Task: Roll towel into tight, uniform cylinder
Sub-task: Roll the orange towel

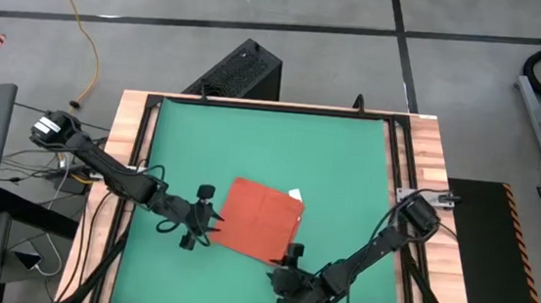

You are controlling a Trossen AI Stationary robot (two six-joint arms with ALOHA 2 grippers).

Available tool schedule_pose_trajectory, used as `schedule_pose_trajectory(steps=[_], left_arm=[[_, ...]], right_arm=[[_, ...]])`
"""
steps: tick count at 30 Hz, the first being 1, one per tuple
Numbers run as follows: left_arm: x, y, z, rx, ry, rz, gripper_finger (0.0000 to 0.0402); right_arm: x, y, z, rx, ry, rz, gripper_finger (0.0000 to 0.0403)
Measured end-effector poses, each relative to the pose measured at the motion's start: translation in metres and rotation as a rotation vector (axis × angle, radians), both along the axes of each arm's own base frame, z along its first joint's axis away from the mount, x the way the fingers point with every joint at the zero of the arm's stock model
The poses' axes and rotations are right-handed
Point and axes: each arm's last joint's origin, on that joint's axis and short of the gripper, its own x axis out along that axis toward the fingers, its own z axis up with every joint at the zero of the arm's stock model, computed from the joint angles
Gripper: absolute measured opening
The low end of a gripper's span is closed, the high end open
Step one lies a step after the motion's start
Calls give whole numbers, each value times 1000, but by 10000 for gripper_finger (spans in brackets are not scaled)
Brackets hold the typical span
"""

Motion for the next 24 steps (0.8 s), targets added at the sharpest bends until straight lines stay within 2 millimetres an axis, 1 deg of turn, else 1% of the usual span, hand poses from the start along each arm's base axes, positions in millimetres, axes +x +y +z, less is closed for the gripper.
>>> schedule_pose_trajectory(steps=[4,8,11,14,18,22,24], left_arm=[[-1,-3,0,2,-4,-17,124],[-2,-6,0,2,-5,-29,124],[-2,-6,1,7,-8,-35,124],[-2,-6,1,28,-11,-48,124],[-2,-6,1,62,-20,-71,124],[1,-8,1,104,-50,-114,124],[4,-10,-4,138,-51,-159,124]], right_arm=[[3,-3,-28,-66,26,-43,200],[6,-6,-49,-78,22,-102,200],[6,-7,-57,-84,45,-102,190],[4,-8,-60,-49,49,-147,156],[-1,-12,-63,-17,75,-209,97],[-2,-13,-65,-17,78,-212,39],[-2,-13,-64,-21,82,-211,16]])
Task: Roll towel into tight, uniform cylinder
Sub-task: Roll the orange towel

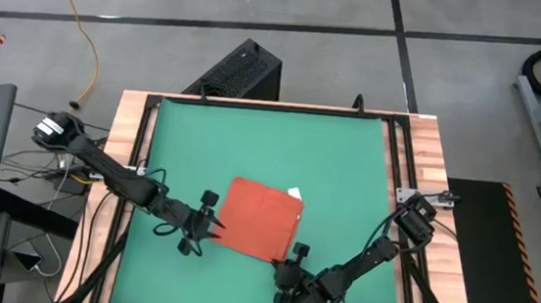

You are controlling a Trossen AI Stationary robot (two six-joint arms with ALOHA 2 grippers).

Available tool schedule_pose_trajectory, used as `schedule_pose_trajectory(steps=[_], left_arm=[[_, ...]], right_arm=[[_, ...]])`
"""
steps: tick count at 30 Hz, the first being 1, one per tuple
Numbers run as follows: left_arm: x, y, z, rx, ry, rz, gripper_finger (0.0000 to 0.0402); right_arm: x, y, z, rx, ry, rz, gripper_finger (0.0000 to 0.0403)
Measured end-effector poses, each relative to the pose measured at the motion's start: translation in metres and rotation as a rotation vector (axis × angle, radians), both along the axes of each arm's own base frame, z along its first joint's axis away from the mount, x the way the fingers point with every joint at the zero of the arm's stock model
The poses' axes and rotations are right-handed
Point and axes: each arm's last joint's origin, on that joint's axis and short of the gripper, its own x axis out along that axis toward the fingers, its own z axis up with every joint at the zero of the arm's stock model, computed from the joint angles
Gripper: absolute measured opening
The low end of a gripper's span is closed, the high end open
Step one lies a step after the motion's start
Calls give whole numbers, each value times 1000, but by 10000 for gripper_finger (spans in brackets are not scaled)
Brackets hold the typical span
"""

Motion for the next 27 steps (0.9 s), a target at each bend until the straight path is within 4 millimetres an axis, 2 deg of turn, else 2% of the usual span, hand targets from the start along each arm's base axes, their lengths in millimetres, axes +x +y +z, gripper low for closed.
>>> schedule_pose_trajectory(steps=[8,13,22,27], left_arm=[[24,-5,-50,145,66,-77,124],[32,-1,-74,123,120,-33,124],[27,-2,-80,-54,269,-31,124],[31,-6,-68,-83,204,-77,124]], right_arm=[[4,6,10,-1,6,22,10],[5,6,27,19,26,-9,7],[-7,-7,60,101,64,-107,7],[-3,-16,62,107,122,-92,7]])
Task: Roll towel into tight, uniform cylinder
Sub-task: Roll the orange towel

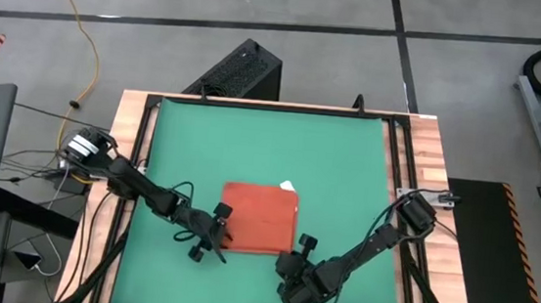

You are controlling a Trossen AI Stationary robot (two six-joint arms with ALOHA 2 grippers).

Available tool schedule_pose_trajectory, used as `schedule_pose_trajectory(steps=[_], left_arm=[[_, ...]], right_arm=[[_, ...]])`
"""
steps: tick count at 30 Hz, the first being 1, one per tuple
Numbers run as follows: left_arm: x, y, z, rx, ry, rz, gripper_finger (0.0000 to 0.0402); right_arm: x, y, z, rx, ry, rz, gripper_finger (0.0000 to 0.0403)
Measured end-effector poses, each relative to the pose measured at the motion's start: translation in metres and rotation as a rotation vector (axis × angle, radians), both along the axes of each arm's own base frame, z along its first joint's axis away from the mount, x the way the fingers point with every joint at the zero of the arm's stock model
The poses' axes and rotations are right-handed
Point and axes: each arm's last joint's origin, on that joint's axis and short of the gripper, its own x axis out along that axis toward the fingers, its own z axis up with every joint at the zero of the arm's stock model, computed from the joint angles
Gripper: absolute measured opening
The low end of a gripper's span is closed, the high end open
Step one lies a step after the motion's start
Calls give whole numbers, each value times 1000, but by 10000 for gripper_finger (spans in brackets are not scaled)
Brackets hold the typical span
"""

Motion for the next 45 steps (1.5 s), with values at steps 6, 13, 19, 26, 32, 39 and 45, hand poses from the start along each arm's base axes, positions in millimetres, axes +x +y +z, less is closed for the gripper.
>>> schedule_pose_trajectory(steps=[6,13,19,26,32,39,45], left_arm=[[-4,5,30,106,-109,-20,124],[-13,24,26,196,-121,23,124],[-16,34,7,143,-85,28,124],[-15,34,0,141,-49,18,124],[-16,34,-1,129,-38,16,124],[-17,34,-2,111,-17,12,124],[-19,34,-3,110,8,2,124]], right_arm=[[8,-13,-1,25,54,2,6],[8,-13,1,10,72,40,6],[8,-18,18,10,61,53,6],[8,-37,42,32,69,22,6],[15,-59,48,113,127,-11,6],[26,-83,48,118,174,9,7],[29,-95,58,133,177,41,7]])
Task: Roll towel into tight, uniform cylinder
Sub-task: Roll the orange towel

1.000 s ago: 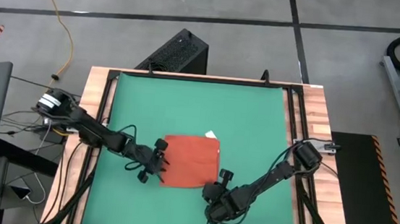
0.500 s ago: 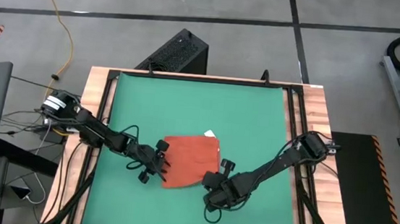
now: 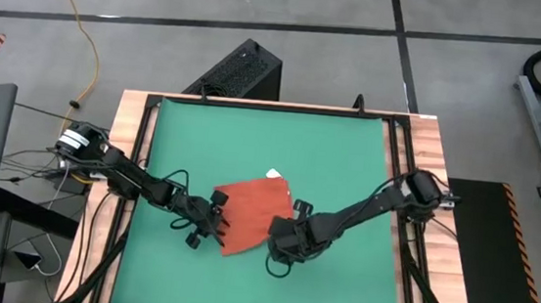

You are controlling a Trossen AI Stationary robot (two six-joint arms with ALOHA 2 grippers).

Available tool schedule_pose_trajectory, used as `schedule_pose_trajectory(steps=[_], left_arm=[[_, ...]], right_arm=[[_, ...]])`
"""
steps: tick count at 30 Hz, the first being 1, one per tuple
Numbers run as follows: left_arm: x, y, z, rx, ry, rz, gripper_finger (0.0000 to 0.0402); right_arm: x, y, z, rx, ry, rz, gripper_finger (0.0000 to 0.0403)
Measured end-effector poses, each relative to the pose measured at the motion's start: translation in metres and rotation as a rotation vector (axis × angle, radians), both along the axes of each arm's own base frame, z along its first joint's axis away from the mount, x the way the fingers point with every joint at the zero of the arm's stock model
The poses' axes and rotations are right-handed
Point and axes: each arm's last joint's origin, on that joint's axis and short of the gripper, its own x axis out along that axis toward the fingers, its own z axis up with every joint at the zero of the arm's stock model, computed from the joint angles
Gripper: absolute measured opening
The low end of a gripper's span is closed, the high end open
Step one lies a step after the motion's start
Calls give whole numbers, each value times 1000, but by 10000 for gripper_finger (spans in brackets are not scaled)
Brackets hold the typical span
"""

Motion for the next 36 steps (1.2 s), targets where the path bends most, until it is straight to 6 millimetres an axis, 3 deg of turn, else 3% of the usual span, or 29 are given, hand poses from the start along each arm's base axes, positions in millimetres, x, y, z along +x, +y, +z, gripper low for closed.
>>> schedule_pose_trajectory(steps=[12,21,30,36], left_arm=[[0,0,0,-4,2,4,124],[0,0,0,-5,3,6,124],[0,0,0,-23,8,25,124],[0,0,0,-22,7,35,124]], right_arm=[[11,-35,3,18,30,-1,9],[18,-42,4,29,-1,27,10],[13,-53,-21,31,-11,6,10],[15,-58,-27,45,-18,11,10]])
